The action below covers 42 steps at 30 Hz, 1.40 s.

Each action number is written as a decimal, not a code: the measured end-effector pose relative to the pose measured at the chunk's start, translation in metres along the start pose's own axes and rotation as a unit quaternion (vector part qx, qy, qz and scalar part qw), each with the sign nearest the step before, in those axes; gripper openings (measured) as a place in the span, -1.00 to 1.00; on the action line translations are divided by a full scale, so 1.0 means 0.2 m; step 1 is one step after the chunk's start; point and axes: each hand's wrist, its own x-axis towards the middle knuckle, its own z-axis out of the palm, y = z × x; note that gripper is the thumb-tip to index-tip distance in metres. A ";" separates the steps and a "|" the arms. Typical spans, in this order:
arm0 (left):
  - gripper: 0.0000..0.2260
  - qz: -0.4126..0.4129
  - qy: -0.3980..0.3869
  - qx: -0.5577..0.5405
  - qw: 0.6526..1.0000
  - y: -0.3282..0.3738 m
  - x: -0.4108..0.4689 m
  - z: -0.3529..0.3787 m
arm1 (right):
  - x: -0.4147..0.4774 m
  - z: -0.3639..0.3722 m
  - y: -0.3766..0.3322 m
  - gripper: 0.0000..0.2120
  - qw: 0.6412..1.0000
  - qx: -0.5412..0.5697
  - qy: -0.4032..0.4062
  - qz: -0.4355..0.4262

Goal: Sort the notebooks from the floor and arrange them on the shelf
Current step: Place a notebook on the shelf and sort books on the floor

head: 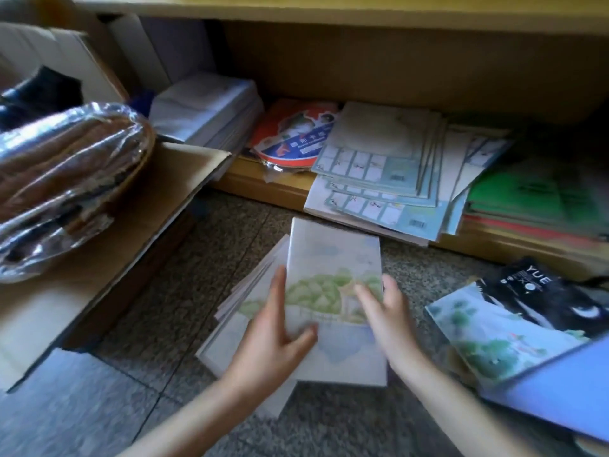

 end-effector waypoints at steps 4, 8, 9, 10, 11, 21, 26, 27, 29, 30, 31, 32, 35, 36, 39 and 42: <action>-0.16 0.114 -0.052 -0.028 0.992 0.29 0.01 -0.03 | 0.02 -0.23 -0.32 -0.59 0.983 0.126 0.047 -0.127; -0.20 0.184 -0.009 -0.073 0.980 0.64 0.16 -0.20 | -0.07 -0.42 -0.73 -0.50 0.916 0.192 0.093 -0.340; -0.23 0.215 0.004 -0.052 0.975 0.74 0.22 -0.24 | -0.08 -0.45 -0.80 -0.49 0.898 0.188 0.123 -0.377; -0.25 0.242 0.019 -0.025 0.970 0.83 0.26 -0.28 | -0.08 -0.47 -0.87 -0.48 0.884 0.182 0.150 -0.404; -0.26 0.264 0.033 0.007 0.964 0.92 0.31 -0.30 | -0.07 -0.49 -0.94 -0.47 0.872 0.176 0.171 -0.424; -0.71 0.280 0.181 0.149 0.931 1.24 0.90 -0.36 | 0.38 -0.58 -1.30 -0.24 0.876 -0.075 0.151 -0.451; -0.79 0.194 0.253 0.102 0.942 1.11 1.02 -0.43 | 0.55 -0.49 -1.34 -0.32 0.903 -0.096 0.054 -0.414; -0.78 0.192 0.265 0.103 0.939 1.10 1.03 -0.46 | 0.58 -0.48 -1.36 -0.32 0.890 -0.125 0.043 -0.436; -0.77 0.180 0.286 0.083 0.938 1.08 1.09 -0.53 | 0.61 -0.46 -1.40 -0.35 0.860 -0.186 0.018 -0.475; -0.78 0.150 0.291 0.060 0.943 1.07 1.13 -0.56 | 0.62 -0.45 -1.43 -0.40 0.854 -0.208 -0.005 -0.478; -0.79 0.111 0.294 0.038 0.949 1.07 1.16 -0.60 | 0.61 -0.43 -1.45 -0.47 0.849 -0.228 -0.030 -0.476; -0.80 0.082 0.297 0.029 0.951 1.05 1.18 -0.63 | 0.60 -0.41 -1.46 -0.53 0.839 -0.254 -0.042 -0.479; -0.76 0.099 0.315 0.051 0.942 1.03 1.22 -0.69 | 0.55 -0.37 -1.49 -0.69 0.774 -0.347 0.015 -0.530; -0.75 0.114 0.324 0.065 0.937 1.02 1.22 -0.69 | 0.54 -0.35 -1.50 -0.76 0.746 -0.378 0.040 -0.546; -0.67 0.140 0.312 0.225 0.912 0.98 1.17 -0.65 | 0.51 -0.28 -1.52 -0.79 0.696 -0.460 0.050 -0.548; -0.62 0.252 0.276 0.425 0.824 0.90 1.10 -0.63 | 0.51 -0.19 -1.55 -0.74 0.679 -0.521 0.016 -0.517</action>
